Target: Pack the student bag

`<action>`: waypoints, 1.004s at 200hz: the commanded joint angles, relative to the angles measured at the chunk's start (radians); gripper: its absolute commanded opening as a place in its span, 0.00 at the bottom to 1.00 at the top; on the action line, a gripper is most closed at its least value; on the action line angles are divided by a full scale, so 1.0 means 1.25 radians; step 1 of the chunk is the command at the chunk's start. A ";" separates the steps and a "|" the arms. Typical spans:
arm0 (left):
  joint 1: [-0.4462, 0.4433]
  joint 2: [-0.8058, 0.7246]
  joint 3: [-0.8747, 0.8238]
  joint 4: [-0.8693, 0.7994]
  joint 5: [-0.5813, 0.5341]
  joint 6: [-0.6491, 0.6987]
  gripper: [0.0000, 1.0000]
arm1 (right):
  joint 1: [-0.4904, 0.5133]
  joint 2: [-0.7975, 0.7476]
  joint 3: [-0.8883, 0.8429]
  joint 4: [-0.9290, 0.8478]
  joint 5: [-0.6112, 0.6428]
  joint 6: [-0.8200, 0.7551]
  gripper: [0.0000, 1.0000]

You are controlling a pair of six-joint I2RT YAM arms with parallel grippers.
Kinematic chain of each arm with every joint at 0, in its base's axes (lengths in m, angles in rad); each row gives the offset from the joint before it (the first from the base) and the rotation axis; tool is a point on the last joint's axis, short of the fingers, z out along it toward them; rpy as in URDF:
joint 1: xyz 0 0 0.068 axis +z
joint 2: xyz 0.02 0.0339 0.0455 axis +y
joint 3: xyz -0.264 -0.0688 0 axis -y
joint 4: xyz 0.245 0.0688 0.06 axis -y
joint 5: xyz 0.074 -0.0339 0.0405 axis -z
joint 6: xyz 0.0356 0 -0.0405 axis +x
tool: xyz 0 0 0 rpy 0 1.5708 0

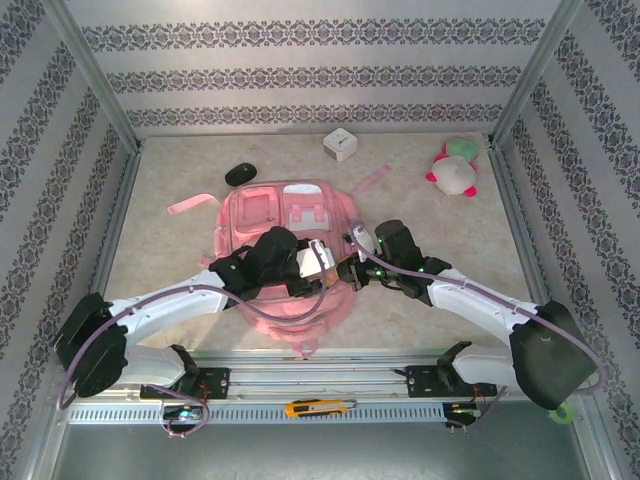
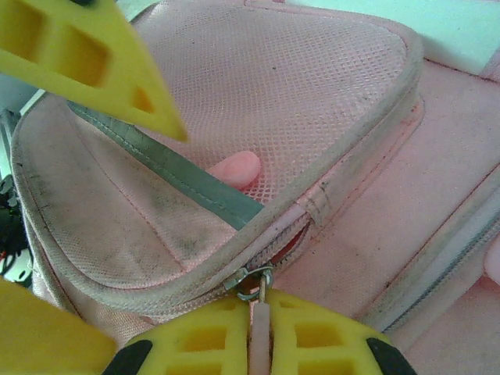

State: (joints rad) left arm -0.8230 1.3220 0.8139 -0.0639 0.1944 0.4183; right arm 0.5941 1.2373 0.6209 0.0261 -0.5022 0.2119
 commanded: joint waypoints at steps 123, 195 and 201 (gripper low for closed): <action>0.448 -0.222 0.058 -0.515 -0.037 -0.850 0.78 | 0.040 0.029 0.006 0.033 0.051 0.096 0.00; 0.515 -0.249 -0.195 -0.142 0.078 -0.957 0.55 | 0.106 0.058 0.010 0.030 0.027 0.068 0.00; 0.515 -0.225 -0.196 -0.116 0.087 -0.958 0.55 | 0.117 0.060 0.007 0.038 0.037 0.074 0.00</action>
State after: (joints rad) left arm -0.1875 1.0012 0.5896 -0.4438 0.2386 -0.7124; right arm 0.6903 1.2938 0.6182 0.0532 -0.4580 0.3092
